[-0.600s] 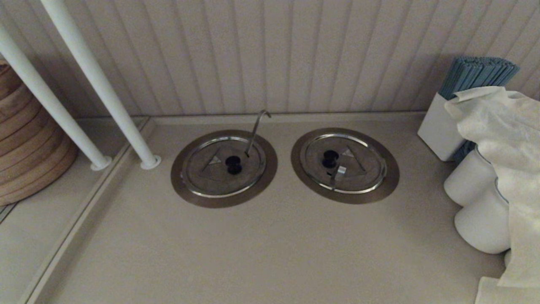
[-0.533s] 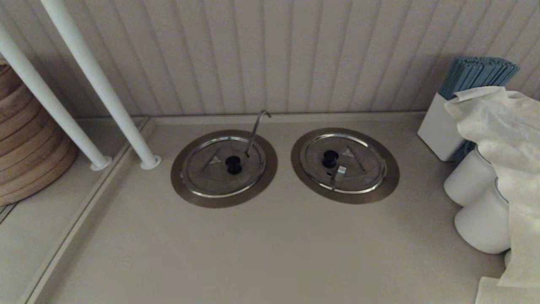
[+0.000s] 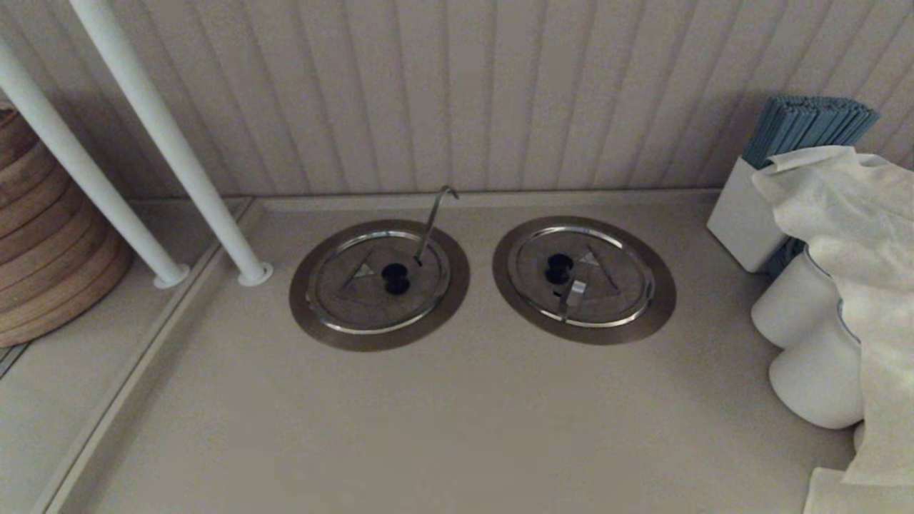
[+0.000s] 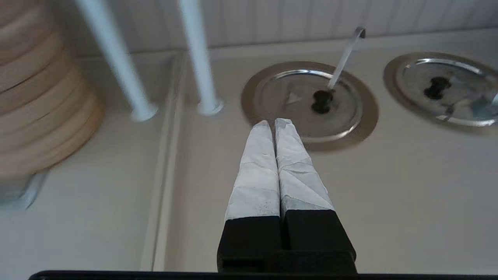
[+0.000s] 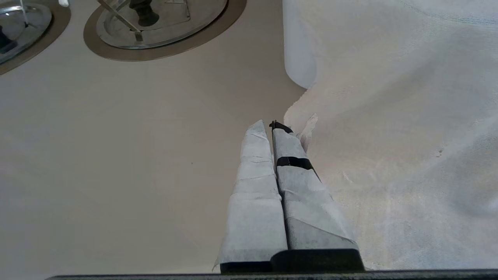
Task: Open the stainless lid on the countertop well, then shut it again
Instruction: Open the lid
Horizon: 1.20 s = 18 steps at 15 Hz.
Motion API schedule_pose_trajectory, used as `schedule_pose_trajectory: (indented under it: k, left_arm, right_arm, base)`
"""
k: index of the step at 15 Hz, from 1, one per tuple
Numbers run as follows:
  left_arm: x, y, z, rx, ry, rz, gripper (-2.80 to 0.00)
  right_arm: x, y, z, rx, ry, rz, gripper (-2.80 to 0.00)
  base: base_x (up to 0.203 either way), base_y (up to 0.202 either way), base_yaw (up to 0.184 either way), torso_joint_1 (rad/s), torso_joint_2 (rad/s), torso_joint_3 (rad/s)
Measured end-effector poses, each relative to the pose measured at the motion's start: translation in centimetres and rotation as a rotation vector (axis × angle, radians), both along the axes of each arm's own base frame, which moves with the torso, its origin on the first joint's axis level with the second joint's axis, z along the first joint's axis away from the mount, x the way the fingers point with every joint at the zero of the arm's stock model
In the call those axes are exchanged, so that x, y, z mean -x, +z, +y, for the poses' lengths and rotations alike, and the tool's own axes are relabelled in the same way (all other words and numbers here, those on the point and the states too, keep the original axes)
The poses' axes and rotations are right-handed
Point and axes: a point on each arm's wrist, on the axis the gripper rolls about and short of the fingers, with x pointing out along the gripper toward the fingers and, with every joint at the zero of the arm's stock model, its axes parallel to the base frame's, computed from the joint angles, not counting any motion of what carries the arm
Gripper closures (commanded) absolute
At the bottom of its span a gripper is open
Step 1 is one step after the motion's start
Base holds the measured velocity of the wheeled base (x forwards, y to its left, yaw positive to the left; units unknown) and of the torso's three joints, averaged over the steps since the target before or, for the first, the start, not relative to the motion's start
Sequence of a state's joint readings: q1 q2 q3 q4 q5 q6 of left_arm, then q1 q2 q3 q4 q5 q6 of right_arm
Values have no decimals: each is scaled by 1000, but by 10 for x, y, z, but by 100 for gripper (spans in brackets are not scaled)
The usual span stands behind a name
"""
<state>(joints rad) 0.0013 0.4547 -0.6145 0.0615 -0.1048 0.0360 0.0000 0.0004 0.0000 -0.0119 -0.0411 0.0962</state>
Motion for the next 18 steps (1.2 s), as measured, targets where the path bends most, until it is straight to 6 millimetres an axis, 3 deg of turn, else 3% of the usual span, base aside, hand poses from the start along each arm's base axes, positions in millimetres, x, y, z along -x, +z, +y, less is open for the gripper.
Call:
schedule_pose_trajectory:
  k: [1,3,5,8,10,13,16,17,18]
  left_arm:
    - [-24,21,0,8,-21,43,0]
    - [-89,50,-4,22,-69,142,0]
    - [-162,57,-15,24,-123,222,0]
    - [-261,36,-46,19,-210,280,0]
    - [-312,10,-72,10,-259,307,0]
    - [-370,-21,-107,-8,-293,329,0]
    - [-402,-44,-129,-23,-293,343,0]
    - [-409,-51,-133,-26,-289,350,-280]
    - [-415,-56,-136,-28,-266,350,-280]
  right_arm:
    - [0,0,0,0,0,0,0]
    - [0,0,0,0,0,0,0]
    - [0,0,0,0,0,0,0]
    - [0,0,0,0,0,0,0]
    - [0,0,0,0,0,0,0]
    - [0,0,0,0,0,0,0]
    - [0,0,0,0,0,0,0]
    - [0,0,0,0,0,0,0]
    - [0,0,0,0,0,0,0]
  base:
    - [0,0,0,0,0,0]
    - [0,0,0,0,0,0]
    - [0,0,0,0,0,0]
    - [0,0,0,0,0,0]
    - [0,0,0,0,0,0]
    - [0,0,0,0,0,0]
    - [0,0,0,0,0,0]
    - [0,0,0,0,0,0]
    - [0,0,0,0,0,0]
